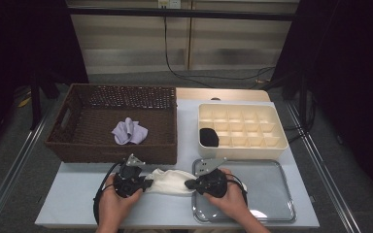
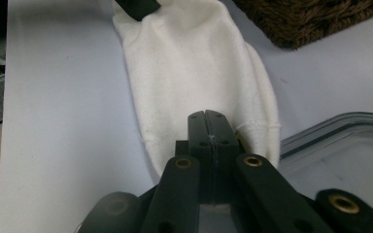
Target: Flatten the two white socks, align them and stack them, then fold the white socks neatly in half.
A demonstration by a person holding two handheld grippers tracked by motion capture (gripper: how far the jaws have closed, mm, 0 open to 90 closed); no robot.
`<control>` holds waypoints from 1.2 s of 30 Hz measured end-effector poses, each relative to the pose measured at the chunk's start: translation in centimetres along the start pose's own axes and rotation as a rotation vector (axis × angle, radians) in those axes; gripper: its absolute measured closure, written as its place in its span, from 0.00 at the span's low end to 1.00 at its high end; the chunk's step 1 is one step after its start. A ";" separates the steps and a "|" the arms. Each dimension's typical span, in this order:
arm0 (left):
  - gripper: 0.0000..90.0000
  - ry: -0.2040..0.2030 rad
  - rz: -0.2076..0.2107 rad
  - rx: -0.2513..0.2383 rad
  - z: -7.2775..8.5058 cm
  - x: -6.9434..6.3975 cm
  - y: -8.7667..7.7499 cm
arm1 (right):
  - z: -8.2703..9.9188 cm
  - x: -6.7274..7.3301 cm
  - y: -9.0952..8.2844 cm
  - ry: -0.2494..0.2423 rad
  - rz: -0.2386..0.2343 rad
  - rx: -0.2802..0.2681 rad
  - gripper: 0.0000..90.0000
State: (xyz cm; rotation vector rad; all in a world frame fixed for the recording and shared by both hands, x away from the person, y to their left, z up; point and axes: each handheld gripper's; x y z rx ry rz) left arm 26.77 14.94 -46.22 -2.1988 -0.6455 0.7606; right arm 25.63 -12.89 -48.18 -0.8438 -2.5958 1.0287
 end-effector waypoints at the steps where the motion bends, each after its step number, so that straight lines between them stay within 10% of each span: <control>1: 0.85 -0.009 0.011 0.004 0.0 0.2 -0.1 | 0.0 0.0 0.0 0.001 0.000 0.001 1.00; 10: 0.86 -0.043 0.080 0.019 -0.5 0.6 -0.6 | -0.3 0.1 -0.1 0.014 0.009 0.010 1.00; 18: 0.86 -0.025 0.084 0.035 -0.7 0.5 -0.6 | -2.4 0.6 -0.6 0.013 -0.007 -0.089 1.00; 36: 0.86 -0.025 0.146 0.003 -1.7 -0.5 -2.8 | -4.2 3.0 4.2 -0.020 -0.030 -0.001 1.00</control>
Point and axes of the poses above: each handheld gripper's, and its own axes: y roughly forward along the jaws, z roughly out of its underside, x roughly to its left, and after that the axes turned 10 degrees about z, right-handed
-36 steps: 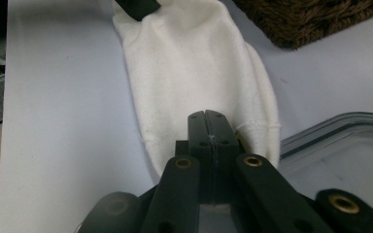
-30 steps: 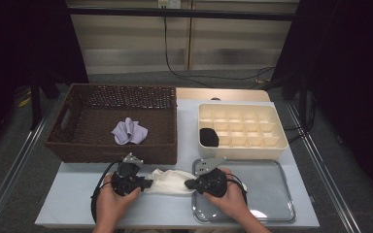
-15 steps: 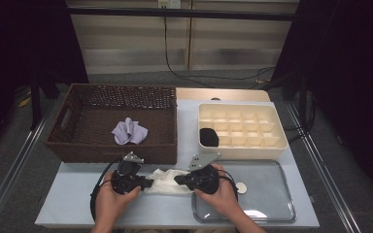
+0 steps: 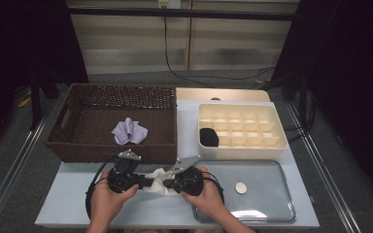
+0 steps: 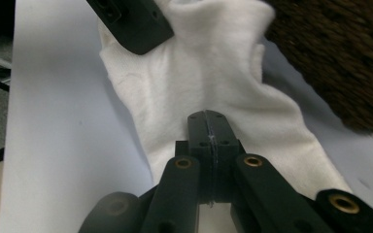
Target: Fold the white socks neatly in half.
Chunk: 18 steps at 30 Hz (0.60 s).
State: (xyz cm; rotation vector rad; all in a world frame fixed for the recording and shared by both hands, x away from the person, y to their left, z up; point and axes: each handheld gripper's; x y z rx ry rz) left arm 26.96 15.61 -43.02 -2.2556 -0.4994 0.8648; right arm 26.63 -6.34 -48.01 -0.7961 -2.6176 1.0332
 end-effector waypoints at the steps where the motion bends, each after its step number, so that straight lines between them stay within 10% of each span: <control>1: 0.86 0.001 0.005 -0.003 -0.1 -0.1 -0.1 | -0.2 0.1 0.2 -0.004 -0.001 -0.002 1.00; 8: 0.86 0.011 0.006 0.013 -0.3 -0.5 0.3 | -0.4 0.2 0.6 0.014 -0.014 -0.006 1.00; 18: 0.86 0.022 -0.006 0.037 -0.8 -0.9 1.2 | 1.1 -1.9 -3.4 0.021 0.035 -0.010 1.00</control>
Point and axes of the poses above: each handheld gripper's, and its own axes: y roughly forward along the jaws, z roughly out of its underside, x roughly to its left, and after that the axes turned 10 degrees about z, right-handed
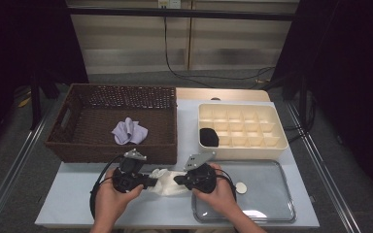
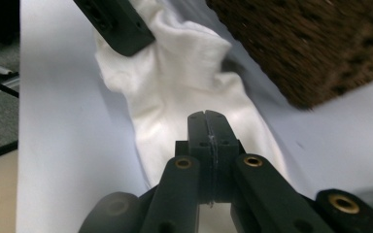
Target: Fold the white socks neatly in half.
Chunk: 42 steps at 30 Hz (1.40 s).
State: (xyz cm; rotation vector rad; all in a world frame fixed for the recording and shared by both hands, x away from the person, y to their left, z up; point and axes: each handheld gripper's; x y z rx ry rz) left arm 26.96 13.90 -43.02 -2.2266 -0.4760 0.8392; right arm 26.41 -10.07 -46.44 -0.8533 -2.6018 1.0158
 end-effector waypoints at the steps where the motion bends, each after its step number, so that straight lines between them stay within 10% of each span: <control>1: 0.86 0.003 0.006 0.001 -0.1 -0.1 0.1 | 0.3 -0.2 0.0 -0.001 -0.004 0.012 1.00; 24: 0.86 0.113 -0.020 0.072 -1.5 -2.7 4.9 | 1.2 -0.2 0.3 -0.001 0.005 0.035 1.00; 42: 0.85 0.164 -0.052 0.076 -1.8 -3.9 4.9 | -0.5 -1.5 -1.6 0.022 0.044 -0.054 0.98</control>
Point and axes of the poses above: each handheld gripper's, and its own axes: y roughly forward along the jaws, z roughly out of its underside, x roughly to its left, and after that the axes turned 10 degrees about z, right-handed
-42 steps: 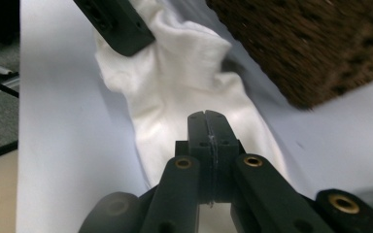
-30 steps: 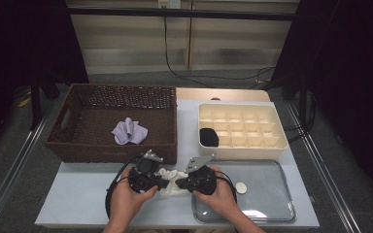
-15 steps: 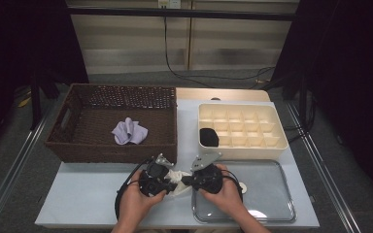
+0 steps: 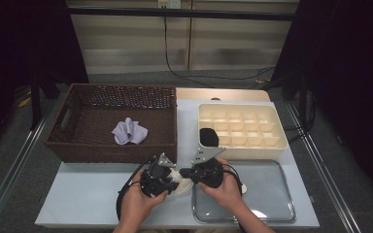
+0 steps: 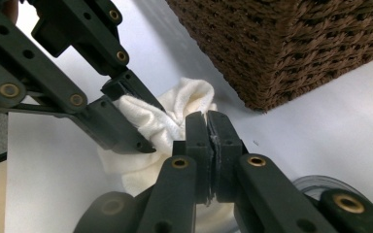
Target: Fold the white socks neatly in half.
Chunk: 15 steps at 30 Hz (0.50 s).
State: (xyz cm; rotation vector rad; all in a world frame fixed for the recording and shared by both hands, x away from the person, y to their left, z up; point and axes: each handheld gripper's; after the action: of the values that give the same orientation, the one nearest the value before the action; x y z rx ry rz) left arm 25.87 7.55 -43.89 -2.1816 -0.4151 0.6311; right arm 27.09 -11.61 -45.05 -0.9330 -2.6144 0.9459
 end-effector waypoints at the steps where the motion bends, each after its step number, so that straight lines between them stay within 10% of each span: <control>1: 0.85 0.003 0.004 -0.003 0.0 -0.1 0.1 | 0.0 0.0 -0.1 0.001 0.003 -0.003 0.99; 15: 0.71 0.031 0.039 -0.025 0.2 -0.1 0.6 | 0.9 0.3 1.1 -0.045 -0.013 0.062 1.00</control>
State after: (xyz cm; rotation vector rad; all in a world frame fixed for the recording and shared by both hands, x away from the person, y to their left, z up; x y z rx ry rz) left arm 25.76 7.25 -44.49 -2.2252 -0.3665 0.6155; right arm 27.07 -11.24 -46.40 -0.8883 -2.6084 1.0495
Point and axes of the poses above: each handheld gripper's, and its own axes: y roughly forward along the jaws, z roughly out of its underside, x roughly to its left, and after that the axes turned 10 degrees about z, right-handed
